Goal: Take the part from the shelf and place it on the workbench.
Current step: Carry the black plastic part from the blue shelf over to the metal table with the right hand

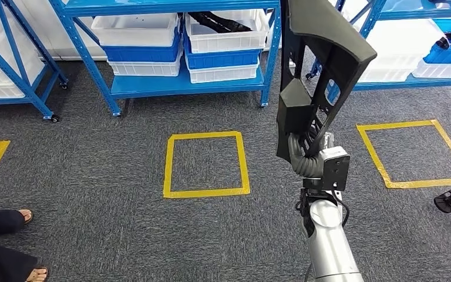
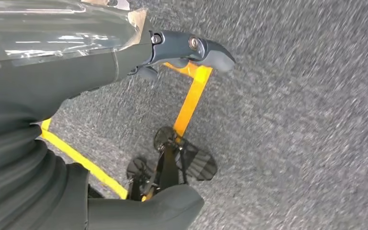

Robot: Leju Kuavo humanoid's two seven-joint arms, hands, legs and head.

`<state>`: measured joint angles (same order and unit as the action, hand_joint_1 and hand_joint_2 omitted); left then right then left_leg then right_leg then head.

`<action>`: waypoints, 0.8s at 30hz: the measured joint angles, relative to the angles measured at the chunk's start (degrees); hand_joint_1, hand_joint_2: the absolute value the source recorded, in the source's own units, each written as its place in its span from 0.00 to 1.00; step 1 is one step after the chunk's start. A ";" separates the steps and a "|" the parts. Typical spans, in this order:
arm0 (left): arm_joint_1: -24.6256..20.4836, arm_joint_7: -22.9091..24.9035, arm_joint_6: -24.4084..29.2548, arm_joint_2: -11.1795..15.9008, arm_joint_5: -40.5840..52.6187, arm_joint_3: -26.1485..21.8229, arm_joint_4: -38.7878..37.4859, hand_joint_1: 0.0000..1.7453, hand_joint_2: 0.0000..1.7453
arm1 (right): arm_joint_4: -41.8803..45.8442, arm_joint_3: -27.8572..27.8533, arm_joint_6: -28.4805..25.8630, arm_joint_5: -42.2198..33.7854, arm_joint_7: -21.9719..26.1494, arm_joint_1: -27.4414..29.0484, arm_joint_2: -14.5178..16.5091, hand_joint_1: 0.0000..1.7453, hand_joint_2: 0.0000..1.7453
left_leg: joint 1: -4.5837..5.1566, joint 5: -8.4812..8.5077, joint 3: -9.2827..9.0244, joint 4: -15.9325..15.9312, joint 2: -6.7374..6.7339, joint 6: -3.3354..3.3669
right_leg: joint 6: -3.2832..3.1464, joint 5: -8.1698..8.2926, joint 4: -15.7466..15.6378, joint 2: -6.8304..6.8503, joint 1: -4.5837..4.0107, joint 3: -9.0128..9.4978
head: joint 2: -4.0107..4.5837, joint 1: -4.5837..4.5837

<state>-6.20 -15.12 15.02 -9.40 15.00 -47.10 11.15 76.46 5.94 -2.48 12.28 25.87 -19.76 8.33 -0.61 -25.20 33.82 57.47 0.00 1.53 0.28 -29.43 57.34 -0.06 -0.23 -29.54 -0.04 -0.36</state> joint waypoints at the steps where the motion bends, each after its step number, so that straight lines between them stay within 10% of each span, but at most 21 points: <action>1: -0.01 -0.01 -0.01 -0.04 -0.05 -0.15 0.01 0.00 1.00 | 0.07 -0.17 0.17 -0.10 0.09 -0.21 -0.12 1.00 1.00 | 0.06 0.04 0.00 -0.21 0.00 -0.11 | 0.13 -0.13 -0.08 0.02 -0.08 -0.16 | 0.00 0.10; 16: -0.06 -0.26 0.08 -0.27 -0.77 -1.51 0.02 0.00 1.00 | -0.81 -0.96 2.60 -2.45 0.69 -2.00 -0.54 1.00 1.00 | 0.84 0.70 0.32 -0.52 0.01 1.32 | 1.60 0.52 -0.98 0.00 0.83 -0.04 | 0.00 0.08; 22: -0.07 -0.53 0.10 -0.50 -0.81 -1.93 0.02 0.00 1.00 | -1.59 -1.40 2.96 -2.78 0.68 -2.50 -0.52 1.00 1.00 | 0.06 1.46 0.19 -1.51 -0.48 1.51 | 1.85 -5.55 15.00 0.00 1.55 -7.84 | 0.00 0.24; 24: -0.04 -0.58 0.10 -0.58 -0.81 -2.03 0.02 0.00 1.00 | -1.91 -1.47 2.96 -2.73 0.71 -2.45 -0.55 1.00 1.00 | -0.32 1.48 0.27 -1.26 -0.47 0.92 | 3.28 -2.86 10.36 0.07 2.26 -5.69 | 0.00 0.23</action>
<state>-6.25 -15.70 15.13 -9.98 14.19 -49.13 11.17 74.55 4.47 0.48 9.55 26.58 -22.21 7.78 -0.92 -23.71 34.08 56.21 -0.48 2.45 3.56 -32.29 67.70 0.01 2.03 -35.23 -0.04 -0.13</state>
